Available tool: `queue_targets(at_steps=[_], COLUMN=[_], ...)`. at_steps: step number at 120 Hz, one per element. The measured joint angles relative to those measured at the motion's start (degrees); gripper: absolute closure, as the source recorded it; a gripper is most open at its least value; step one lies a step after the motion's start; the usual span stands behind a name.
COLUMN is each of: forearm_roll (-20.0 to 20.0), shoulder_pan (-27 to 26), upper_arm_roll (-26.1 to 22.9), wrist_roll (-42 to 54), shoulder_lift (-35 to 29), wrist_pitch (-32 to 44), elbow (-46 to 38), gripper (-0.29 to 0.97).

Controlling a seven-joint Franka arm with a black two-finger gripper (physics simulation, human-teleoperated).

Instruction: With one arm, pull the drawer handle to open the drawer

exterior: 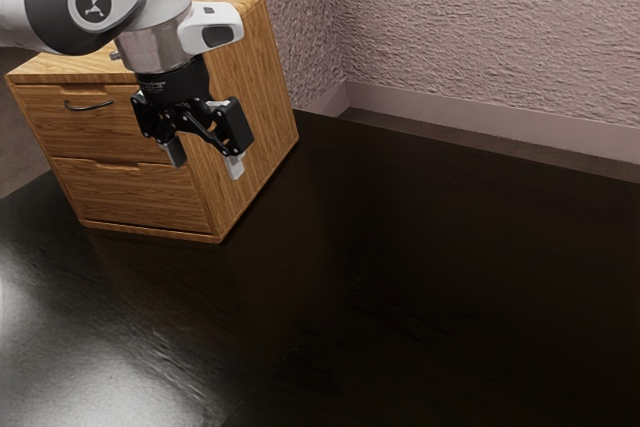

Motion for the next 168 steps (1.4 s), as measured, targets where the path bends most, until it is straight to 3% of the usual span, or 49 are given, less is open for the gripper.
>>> queue_targets(at_steps=[63,93,112,130,168], forearm_roll=[-5.0,-4.5,-2.4,-0.7,0.8], shoulder_pan=[2.0,-4.6,2.4,3.1,2.5], upper_arm_roll=[4.0,17.4,25.9,35.3,38.1], wrist_roll=[0.1,0.6,1.7,4.2,8.9], shoulder_lift=[0.4,-0.9,-3.3,-4.3,-5.2], wrist_pitch=[-0.2,-2.5,-4.5,-5.4,-6.2], elbow=[0.0,-0.2,-1.3,-1.4,-1.7], gripper=[0.00,0.00,0.00,0.00,0.00])
